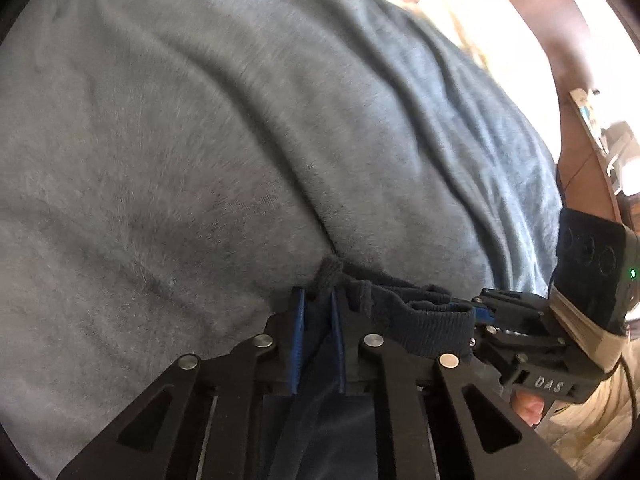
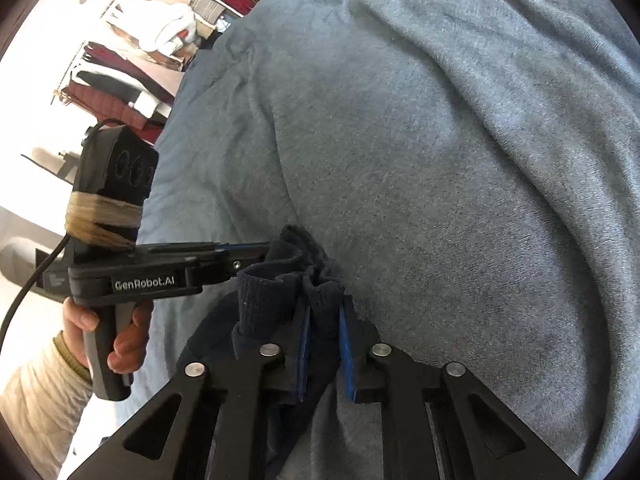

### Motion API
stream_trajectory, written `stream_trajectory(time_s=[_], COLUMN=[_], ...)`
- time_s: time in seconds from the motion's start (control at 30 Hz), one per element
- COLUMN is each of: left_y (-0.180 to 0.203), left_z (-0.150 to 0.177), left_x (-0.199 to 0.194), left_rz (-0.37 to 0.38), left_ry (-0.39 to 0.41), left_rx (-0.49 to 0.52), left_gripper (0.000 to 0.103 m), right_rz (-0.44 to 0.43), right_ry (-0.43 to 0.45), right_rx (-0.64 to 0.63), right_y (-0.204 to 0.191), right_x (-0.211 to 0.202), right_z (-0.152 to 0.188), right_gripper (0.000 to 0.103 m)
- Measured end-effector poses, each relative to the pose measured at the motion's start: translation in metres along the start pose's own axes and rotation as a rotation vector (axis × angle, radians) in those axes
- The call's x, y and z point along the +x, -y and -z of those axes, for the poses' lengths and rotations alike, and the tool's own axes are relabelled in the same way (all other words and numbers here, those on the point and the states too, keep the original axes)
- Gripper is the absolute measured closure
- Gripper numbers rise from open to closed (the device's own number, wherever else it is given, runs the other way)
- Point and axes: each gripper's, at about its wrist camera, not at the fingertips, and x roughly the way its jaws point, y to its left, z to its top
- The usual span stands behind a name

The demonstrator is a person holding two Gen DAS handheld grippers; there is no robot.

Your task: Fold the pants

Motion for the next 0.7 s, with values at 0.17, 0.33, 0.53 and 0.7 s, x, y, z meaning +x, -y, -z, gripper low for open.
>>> stream_trajectory(time_s=[0.17, 0.33, 0.53, 0.7], left_y=[0.02, 0.022, 0.009, 0.007], left_z=[-0.007, -0.021, -0.023, -0.022], left_x=[-0.024, -0.007, 0.018, -0.003], left_rz=[0.0, -0.001, 0.002, -0.068], left_ry=[0.098, 0.097, 0.06, 0.115], left_rx=[0.051, 0.043, -0.008, 0.002], left_gripper=[0.091, 0.091, 0.09, 0.071], right_rz=[0.008, 0.066, 0.085, 0.095], right_ry=[0.065, 0.125, 0.091, 0.079], right_rx=[0.012, 0.0, 0.012, 0.051], right_y=[-0.002, 0.001, 0.016, 0.019], right_x=[-0.026, -0.044, -0.032, -0.027], right_z=[0.0, -0.006, -0.013, -0.016], right_gripper=[0.091, 0.092, 0.092, 0.086])
